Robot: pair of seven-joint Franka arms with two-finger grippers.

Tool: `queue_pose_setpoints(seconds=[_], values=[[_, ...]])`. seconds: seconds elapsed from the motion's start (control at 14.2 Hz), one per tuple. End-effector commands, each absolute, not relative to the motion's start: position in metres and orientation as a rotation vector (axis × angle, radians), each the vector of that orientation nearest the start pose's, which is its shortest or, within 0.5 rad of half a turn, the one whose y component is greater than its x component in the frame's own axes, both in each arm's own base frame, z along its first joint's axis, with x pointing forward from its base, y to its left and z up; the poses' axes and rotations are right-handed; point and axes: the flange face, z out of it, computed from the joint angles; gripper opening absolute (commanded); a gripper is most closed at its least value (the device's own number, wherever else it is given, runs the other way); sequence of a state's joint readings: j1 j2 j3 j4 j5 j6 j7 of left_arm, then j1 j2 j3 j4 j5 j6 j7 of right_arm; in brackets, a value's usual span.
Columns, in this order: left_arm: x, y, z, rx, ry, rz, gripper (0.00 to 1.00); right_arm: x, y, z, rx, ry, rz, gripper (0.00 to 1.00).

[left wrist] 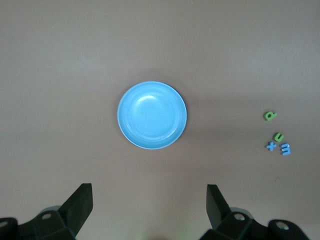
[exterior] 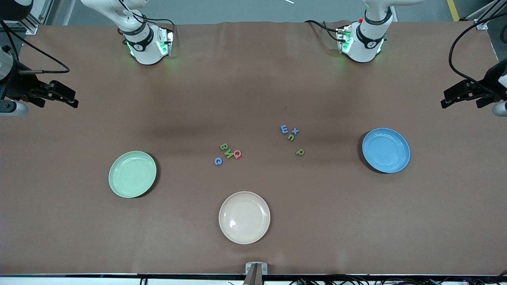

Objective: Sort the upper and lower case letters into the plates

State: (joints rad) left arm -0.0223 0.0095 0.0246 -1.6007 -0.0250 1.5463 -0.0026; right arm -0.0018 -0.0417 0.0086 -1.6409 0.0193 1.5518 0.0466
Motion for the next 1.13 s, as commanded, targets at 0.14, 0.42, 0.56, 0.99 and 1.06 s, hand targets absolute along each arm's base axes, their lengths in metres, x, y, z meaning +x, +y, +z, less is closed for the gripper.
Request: queue_pose_setpoints(seconds=[0.14, 0.42, 0.56, 0.99, 1.06], values=[[0.583, -0.098, 0.530, -3.173, -0.099, 0.268, 1.00, 0.537, 0.006, 0.629, -3.114, 0.061, 0.027, 1.00], [0.597, -0.182, 0.461, -3.162, -0.258, 0.290, 1.00, 0.577, 0.007, 0.580, -3.110, 0.054, 0.132, 1.00], [0.598, -0.222, 0.428, -3.161, -0.309, 0.260, 1.00, 0.596, 0.003, 0.542, -3.119, 0.054, 0.223, 1.00], [0.580, -0.303, 0.338, -3.170, -0.295, 0.061, 1.00, 0.621, 0.018, 0.492, -3.174, 0.071, 0.235, 1.00], [0.571, -0.317, 0.320, -3.172, -0.316, 0.059, 1.00, 0.626, 0.037, 0.482, -3.141, 0.209, 0.210, 1.00]])
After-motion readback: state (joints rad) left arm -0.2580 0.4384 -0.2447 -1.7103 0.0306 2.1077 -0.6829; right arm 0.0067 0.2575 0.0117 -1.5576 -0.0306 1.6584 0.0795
